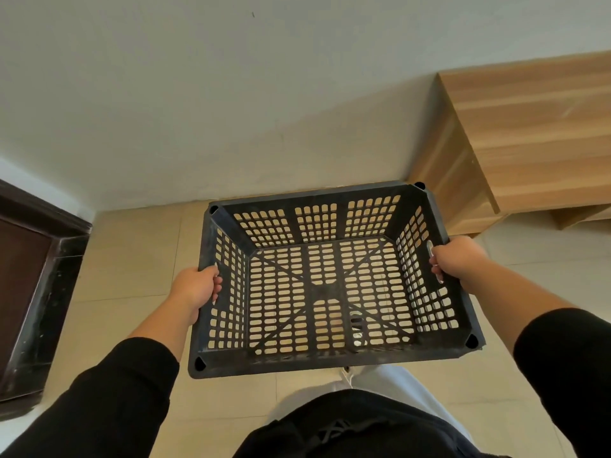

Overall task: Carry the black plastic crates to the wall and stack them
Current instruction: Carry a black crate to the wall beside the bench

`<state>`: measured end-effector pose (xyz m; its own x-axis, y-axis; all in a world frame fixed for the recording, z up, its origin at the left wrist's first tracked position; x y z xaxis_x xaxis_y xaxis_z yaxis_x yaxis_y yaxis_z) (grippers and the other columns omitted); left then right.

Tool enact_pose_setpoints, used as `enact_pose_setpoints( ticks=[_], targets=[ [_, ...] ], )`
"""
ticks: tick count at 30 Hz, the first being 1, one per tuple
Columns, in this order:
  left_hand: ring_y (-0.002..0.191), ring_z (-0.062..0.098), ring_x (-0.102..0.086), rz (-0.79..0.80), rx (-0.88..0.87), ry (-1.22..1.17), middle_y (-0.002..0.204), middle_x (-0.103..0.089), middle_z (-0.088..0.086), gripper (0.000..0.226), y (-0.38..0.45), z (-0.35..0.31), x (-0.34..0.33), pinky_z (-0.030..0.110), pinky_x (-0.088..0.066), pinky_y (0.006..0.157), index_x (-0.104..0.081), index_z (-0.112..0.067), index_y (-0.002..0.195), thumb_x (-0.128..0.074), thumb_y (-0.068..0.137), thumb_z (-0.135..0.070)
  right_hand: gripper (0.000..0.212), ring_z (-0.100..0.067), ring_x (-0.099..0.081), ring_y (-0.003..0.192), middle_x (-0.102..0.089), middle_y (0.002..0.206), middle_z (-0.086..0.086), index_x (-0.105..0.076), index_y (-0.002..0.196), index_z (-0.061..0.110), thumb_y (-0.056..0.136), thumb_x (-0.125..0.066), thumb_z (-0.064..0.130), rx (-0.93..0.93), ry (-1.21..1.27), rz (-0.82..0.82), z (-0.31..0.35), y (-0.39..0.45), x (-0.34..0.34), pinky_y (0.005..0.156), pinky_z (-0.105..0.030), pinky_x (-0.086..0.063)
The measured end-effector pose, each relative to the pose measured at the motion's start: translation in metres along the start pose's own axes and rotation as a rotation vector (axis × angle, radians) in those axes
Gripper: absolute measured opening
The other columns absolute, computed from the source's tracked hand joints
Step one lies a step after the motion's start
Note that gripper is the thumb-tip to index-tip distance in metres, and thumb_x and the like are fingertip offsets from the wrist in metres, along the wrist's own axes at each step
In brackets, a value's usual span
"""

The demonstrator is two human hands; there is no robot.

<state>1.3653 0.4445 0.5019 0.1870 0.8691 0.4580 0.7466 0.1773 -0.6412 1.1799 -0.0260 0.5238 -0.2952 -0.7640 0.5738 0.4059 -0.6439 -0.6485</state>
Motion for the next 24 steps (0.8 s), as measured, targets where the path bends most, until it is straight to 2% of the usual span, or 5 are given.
enact_pose_setpoints(
  ticks=[2,4,8,15,24],
  targets=[
    [0.075,0.022,-0.063,0.003,0.016,0.001,0.087,-0.070,0.011,0.022,0.014,-0.020,-0.008,0.039,-0.055,0.073,-0.070,-0.003,0.104,-0.061,0.105,-0.023,0.009,-0.035,-0.070,0.082,-0.070,0.090,-0.019,-0.063,0.095,0.002,0.099,-0.062,0.010,-0.048,-0.002,0.029,0.022,0.024,0.003,0.084,-0.047,-0.061],
    [0.077,0.022,-0.064,0.013,0.025,-0.008,0.088,-0.071,0.011,0.023,0.029,-0.040,-0.017,0.039,-0.055,0.074,-0.070,-0.003,0.105,-0.061,0.105,-0.025,0.013,-0.037,-0.072,0.089,-0.072,0.100,-0.022,-0.062,0.106,0.004,0.102,-0.061,0.016,-0.074,0.000,0.045,0.047,0.045,0.006,0.091,-0.052,-0.061],
    [0.080,0.024,-0.065,0.014,0.056,-0.020,0.089,-0.073,0.012,0.024,0.066,-0.072,-0.028,0.045,-0.058,0.083,-0.071,-0.005,0.105,-0.061,0.106,-0.027,0.015,-0.037,-0.074,0.089,-0.072,0.098,-0.019,-0.061,0.109,0.009,0.101,-0.062,0.022,-0.058,-0.023,0.029,0.095,0.080,0.002,0.087,-0.053,-0.062],
    [0.080,0.022,-0.064,0.040,0.110,-0.044,0.092,-0.072,0.010,0.021,0.160,-0.115,-0.039,0.038,-0.054,0.072,-0.070,-0.006,0.112,-0.060,0.106,-0.024,0.017,-0.036,-0.075,0.087,-0.074,0.097,-0.017,-0.061,0.110,0.010,0.100,-0.063,0.024,-0.082,-0.067,0.026,0.163,0.134,-0.030,0.087,-0.054,-0.062],
    [0.084,0.021,-0.065,0.046,0.141,-0.009,0.094,-0.073,0.008,0.018,0.256,-0.155,-0.062,0.040,-0.054,0.078,-0.069,-0.012,0.113,-0.058,0.107,-0.025,0.022,-0.035,-0.071,0.085,-0.072,0.098,-0.017,-0.061,0.117,0.008,0.103,-0.061,0.025,-0.121,-0.044,0.004,0.208,0.191,-0.068,0.086,-0.052,-0.061]
  ],
)
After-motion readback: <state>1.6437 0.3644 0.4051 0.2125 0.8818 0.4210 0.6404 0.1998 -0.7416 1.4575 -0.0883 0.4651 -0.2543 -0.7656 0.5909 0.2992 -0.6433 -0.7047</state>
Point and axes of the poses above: each hand's wrist, its own y-axis towards the middle knuckle, its own x-axis out of the back of the hand, z = x × y, the point moved 1 cm from there along y, towards the middle knuckle
